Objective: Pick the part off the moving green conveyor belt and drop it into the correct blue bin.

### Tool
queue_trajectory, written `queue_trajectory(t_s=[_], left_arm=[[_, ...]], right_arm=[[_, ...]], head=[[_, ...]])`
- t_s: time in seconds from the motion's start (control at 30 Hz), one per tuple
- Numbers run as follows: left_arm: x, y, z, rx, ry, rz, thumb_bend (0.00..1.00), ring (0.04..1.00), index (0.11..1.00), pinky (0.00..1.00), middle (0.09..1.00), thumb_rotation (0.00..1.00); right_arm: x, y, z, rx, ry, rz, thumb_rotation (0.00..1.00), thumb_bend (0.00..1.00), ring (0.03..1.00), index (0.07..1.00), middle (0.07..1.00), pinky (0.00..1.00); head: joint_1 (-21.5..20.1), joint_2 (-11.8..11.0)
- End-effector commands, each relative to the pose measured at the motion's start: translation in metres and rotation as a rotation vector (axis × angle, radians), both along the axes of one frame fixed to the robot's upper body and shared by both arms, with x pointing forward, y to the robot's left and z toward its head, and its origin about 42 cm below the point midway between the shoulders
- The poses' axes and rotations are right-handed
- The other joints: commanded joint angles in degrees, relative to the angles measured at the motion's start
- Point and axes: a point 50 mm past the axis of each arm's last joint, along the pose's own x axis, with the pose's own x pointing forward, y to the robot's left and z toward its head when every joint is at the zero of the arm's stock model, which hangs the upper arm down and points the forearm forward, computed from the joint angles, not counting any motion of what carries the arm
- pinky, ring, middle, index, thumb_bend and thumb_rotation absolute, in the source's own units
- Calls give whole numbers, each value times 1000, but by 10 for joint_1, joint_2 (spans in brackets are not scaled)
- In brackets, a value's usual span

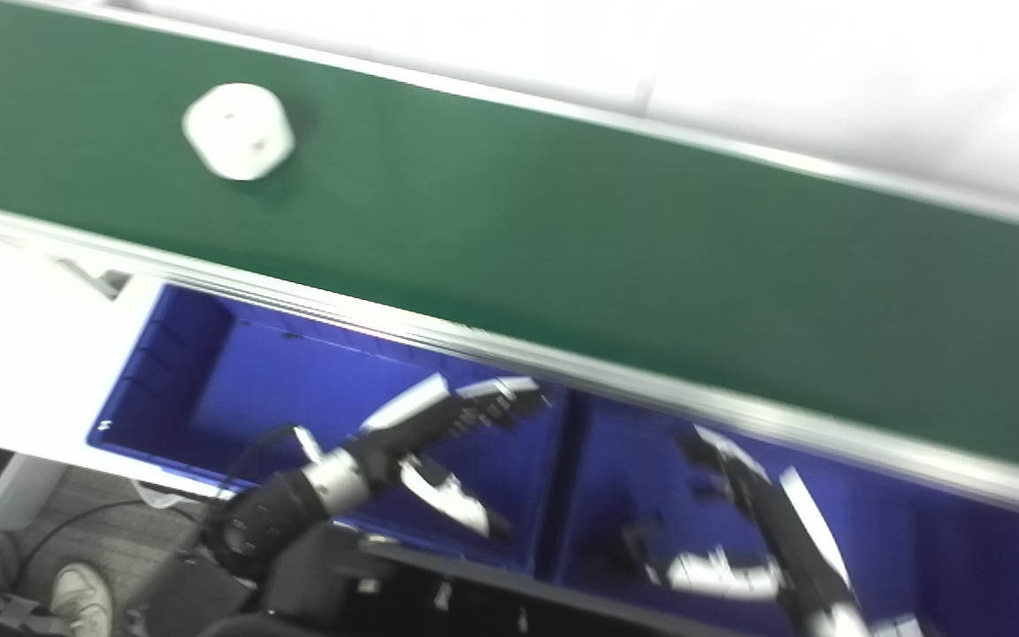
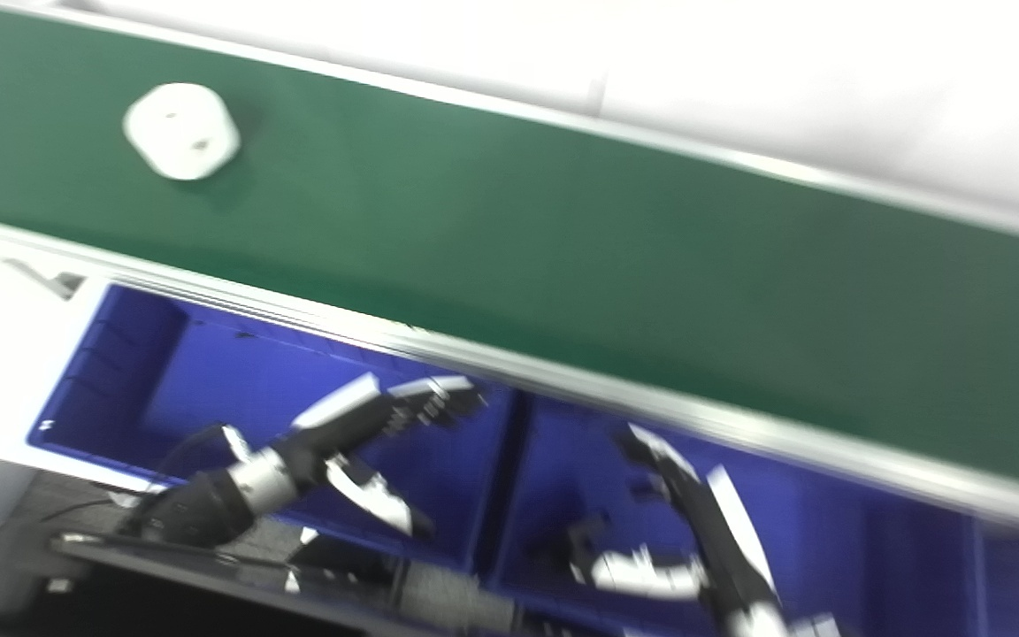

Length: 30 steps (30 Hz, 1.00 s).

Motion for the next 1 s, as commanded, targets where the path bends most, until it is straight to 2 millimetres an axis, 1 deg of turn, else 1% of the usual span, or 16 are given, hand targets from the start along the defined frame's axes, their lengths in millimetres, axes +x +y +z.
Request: queue_trajectory(t_s=[0.0,0.03,0.07,0.27,0.4,0.43,0.53,0.57,0.6,0.63,0.67,0.7,0.73,0.77,0.8,0.97], left_arm=[[1,1,2,-7,-47,6,941,900,902,852,902,307],[1,1,0,-5,-45,5,941,901,904,853,901,309],[1,1,-2,-1,-46,4,941,902,904,854,901,310],[1,4,-9,-2,-43,2,948,907,902,861,902,300],[0,5,-12,-4,-40,7,956,907,900,864,900,278],[0,6,-14,-5,-39,9,957,909,897,863,899,273],[-1,6,-17,-5,-26,9,966,918,897,871,903,281],[-1,6,-17,-5,-27,8,966,915,897,868,903,282],[-1,6,-18,-6,-27,7,964,905,896,852,902,280],[-1,6,-19,-7,-29,6,964,903,896,850,901,280],[-1,6,-20,-8,-30,6,964,898,895,842,899,282],[-1,6,-22,-10,-28,8,964,894,894,837,897,284],[-1,5,-23,-12,-27,9,964,889,891,831,893,275],[-1,5,-24,-13,-27,9,963,886,889,828,891,270],[-1,5,-25,-14,-27,9,962,880,886,819,889,263],[0,5,-29,-26,-24,9,950,876,875,828,887,247]], right_arm=[[0,0,4,24,-72,9,213,908,813,836,857,643],[0,-1,3,22,-72,9,218,910,803,833,859,622],[0,0,1,15,-71,10,220,911,800,832,860,614],[-1,2,-6,18,-78,11,215,930,825,826,838,677],[-1,2,-10,28,-77,10,224,936,834,823,832,697],[-1,2,-11,28,-75,9,227,938,835,821,831,696],[-2,2,-13,25,-75,10,229,942,831,818,828,695],[-2,2,-14,21,-73,11,230,944,831,818,828,695],[-3,1,-15,19,-71,11,230,947,830,816,826,694],[-3,1,-16,17,-69,12,230,947,830,815,826,694],[-3,1,-17,16,-68,12,228,949,826,813,825,687],[-3,0,-18,15,-70,12,227,950,823,811,824,682],[-3,0,-19,14,-72,11,225,953,810,808,819,659],[-4,0,-20,15,-73,9,225,955,804,807,816,648],[-4,0,-21,16,-75,7,221,957,799,802,812,642],[-3,0,-24,10,-81,0,208,957,782,794,793,642]], head=[[1,-9],[1,-9],[-1,-19],[-14,-39],[-20,-45],[-26,-55],[-32,-63],[-36,-70],[-36,-70],[-41,-83],[-42,-85],[-42,-93],[-42,-93],[-40,-101],[-40,-101],[-34,-121]])
